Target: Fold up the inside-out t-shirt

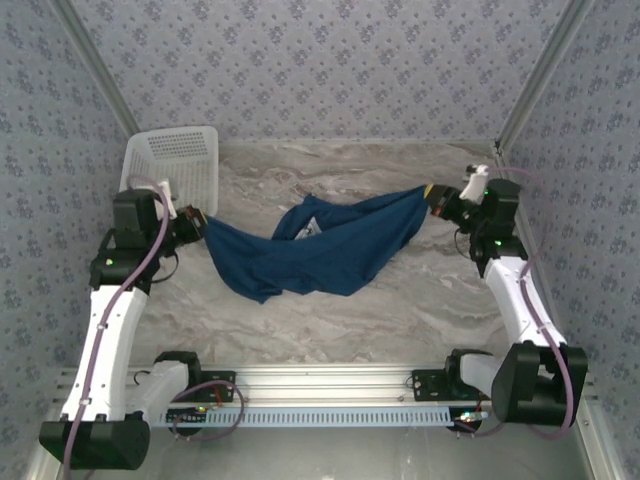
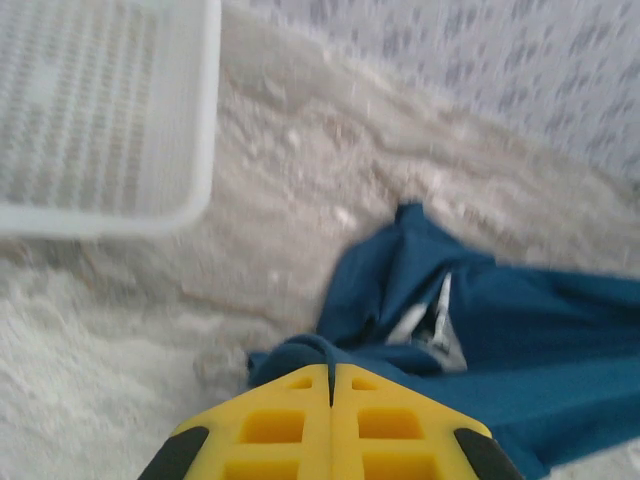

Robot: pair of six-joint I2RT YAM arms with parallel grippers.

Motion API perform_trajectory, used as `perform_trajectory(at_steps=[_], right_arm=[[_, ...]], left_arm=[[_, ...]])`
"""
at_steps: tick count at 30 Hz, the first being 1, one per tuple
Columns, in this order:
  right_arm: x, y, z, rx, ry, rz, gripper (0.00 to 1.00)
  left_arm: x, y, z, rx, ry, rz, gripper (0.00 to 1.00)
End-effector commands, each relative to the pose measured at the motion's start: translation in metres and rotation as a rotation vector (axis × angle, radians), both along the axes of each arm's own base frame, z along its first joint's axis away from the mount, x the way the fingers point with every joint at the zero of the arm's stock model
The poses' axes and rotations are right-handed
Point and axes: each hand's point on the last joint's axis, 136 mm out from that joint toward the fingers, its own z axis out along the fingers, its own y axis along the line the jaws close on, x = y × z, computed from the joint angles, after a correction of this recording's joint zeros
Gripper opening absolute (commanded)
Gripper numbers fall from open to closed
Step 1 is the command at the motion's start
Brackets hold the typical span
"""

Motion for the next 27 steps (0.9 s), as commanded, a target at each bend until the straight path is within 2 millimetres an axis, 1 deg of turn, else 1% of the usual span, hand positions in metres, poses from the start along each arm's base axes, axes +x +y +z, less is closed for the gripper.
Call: perform_trajectory(at_steps=[1,3,4,5,7,9,12,15,16,17,18,21,23,25,27], right_arm=[[-0.003,-0.011,0.079,0.121,-0.209,0.009,0.00],[-0.007,-0.021,0.116,0.119,-0.301,-0.021,0.00],[-0.010,-0.023,0.132,0.121,-0.333,-0.028,0.00],[-0.015,-0.025,0.153,0.115,-0.382,-0.038,0.00],[-0.025,-0.028,0.188,0.103,-0.450,-0.062,0.00],[-0.043,-0.031,0.223,0.054,-0.513,-0.097,0.00],[-0.072,-0.039,0.261,-0.057,-0.573,-0.194,0.00],[-0.104,-0.044,0.289,-0.151,-0.639,-0.272,0.00],[-0.113,-0.045,0.295,-0.172,-0.660,-0.292,0.00],[-0.124,-0.046,0.303,-0.190,-0.677,-0.315,0.00],[-0.135,-0.046,0.310,-0.215,-0.695,-0.330,0.00],[-0.154,-0.046,0.320,-0.246,-0.720,-0.362,0.00],[-0.156,-0.052,0.318,-0.255,-0.697,-0.398,0.00],[-0.151,-0.063,0.309,-0.267,-0.635,-0.456,0.00],[-0.147,-0.064,0.301,-0.271,-0.607,-0.452,0.00]], left_arm=[[0.006,0.027,0.077,-0.006,-0.200,0.123,0.00],[0.003,0.048,0.114,-0.027,-0.281,0.214,0.00],[0.001,0.055,0.131,-0.035,-0.319,0.244,0.00],[-0.003,0.063,0.150,-0.041,-0.361,0.280,0.00],[-0.013,0.069,0.187,-0.036,-0.450,0.314,0.00],[-0.027,0.072,0.228,-0.012,-0.543,0.331,0.00],[-0.049,0.071,0.276,0.021,-0.647,0.335,0.00],[-0.067,0.073,0.312,0.074,-0.727,0.352,0.00],[-0.073,0.073,0.322,0.093,-0.746,0.350,0.00],[-0.081,0.072,0.337,0.109,-0.778,0.353,0.00],[-0.087,0.072,0.345,0.128,-0.790,0.351,0.00],[-0.101,0.072,0.369,0.187,-0.851,0.358,0.00],[-0.100,0.079,0.375,0.241,-0.848,0.389,0.00],[-0.096,0.084,0.378,0.282,-0.837,0.408,0.00],[-0.089,0.084,0.380,0.296,-0.832,0.401,0.00]])
